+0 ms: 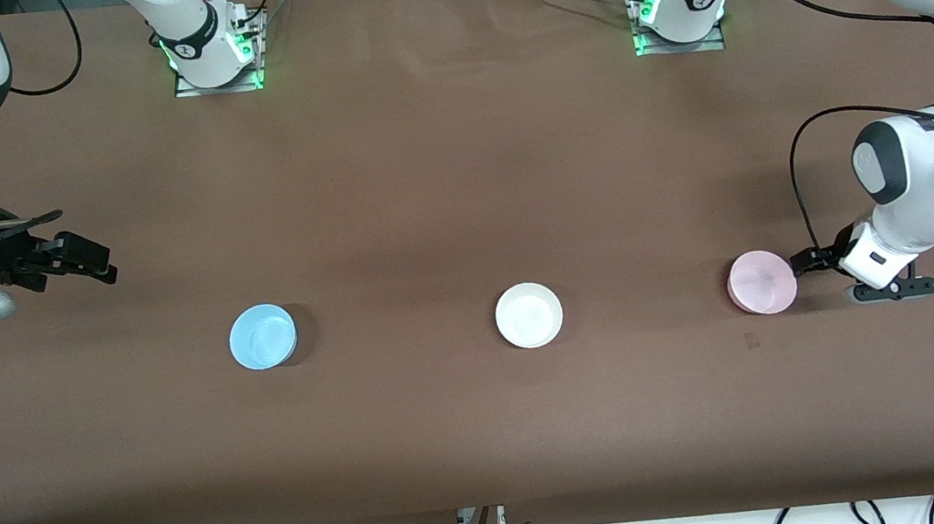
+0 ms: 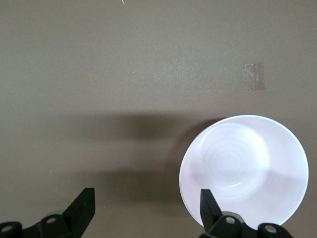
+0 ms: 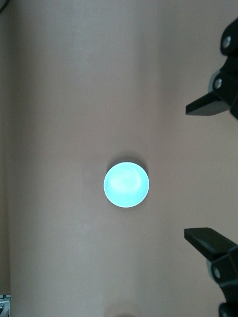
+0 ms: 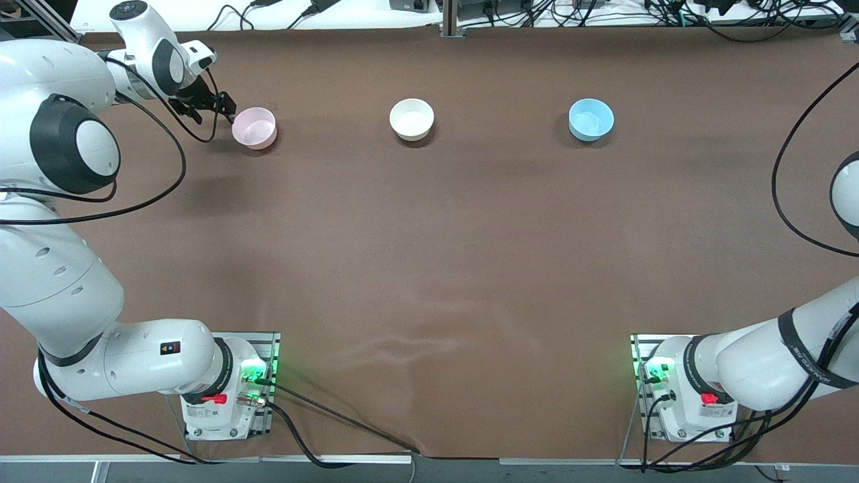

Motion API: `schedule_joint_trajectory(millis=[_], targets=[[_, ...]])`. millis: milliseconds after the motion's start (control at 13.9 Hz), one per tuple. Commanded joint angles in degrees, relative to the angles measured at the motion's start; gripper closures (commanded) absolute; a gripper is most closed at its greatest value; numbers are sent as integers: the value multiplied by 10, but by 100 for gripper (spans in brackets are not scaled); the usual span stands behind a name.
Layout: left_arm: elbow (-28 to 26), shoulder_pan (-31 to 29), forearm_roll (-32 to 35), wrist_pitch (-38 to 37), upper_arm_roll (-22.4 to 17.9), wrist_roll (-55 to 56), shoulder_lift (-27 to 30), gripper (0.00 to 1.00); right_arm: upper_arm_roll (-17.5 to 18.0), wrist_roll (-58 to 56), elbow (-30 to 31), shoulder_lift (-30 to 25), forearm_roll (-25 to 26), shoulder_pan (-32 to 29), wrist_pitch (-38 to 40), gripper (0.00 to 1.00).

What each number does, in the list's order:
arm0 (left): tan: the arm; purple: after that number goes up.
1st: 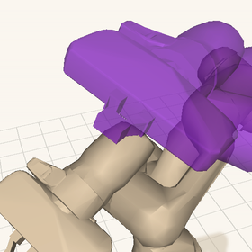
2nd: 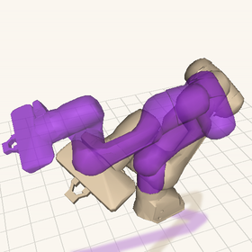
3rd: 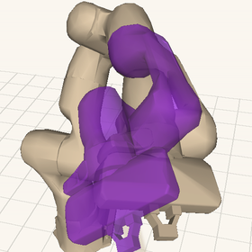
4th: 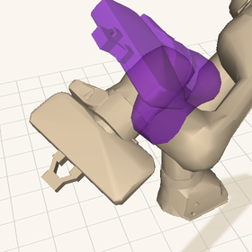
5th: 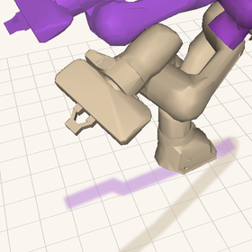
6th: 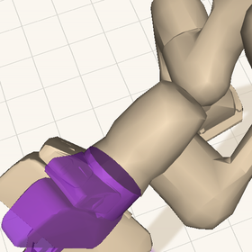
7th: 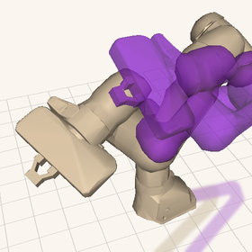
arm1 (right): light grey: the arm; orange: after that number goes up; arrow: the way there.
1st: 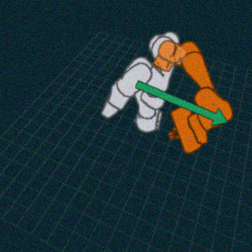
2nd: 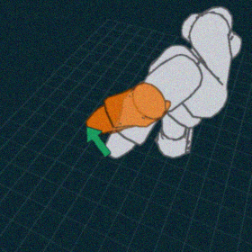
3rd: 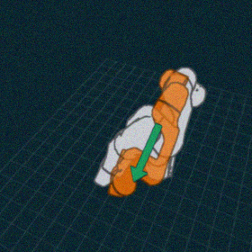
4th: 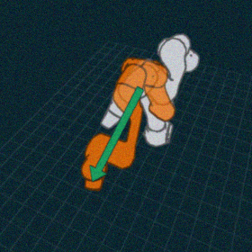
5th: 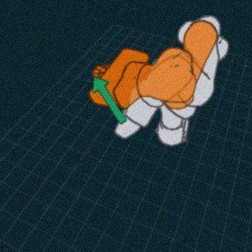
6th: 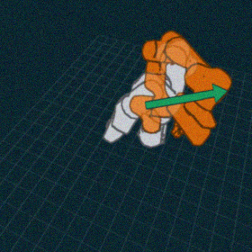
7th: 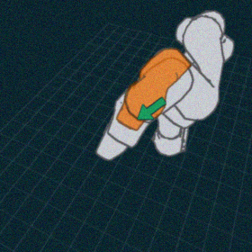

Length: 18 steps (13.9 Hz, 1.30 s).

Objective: Stack pink and blue bowls on white bowl
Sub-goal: 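Lower the left gripper onto the pink bowl rim and grasp it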

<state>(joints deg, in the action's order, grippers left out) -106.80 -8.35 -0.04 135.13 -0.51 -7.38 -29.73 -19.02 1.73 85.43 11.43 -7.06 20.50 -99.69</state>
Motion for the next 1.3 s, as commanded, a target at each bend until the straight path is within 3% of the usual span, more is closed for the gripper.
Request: schedule_joint_trajectory(millis=[0,576,1225], targets=[[-20,-3,-17,21,3,-20,5,8,4,-2,6,-8,3,3,-6,0],[-55,-4,-17,50,16,-17,8,14,1,0,6,-4,-1,-4,-12,0],[-55,-5,-17,58,16,-12,3,43,0,-1,7,-4,-1,-5,-13,0]])
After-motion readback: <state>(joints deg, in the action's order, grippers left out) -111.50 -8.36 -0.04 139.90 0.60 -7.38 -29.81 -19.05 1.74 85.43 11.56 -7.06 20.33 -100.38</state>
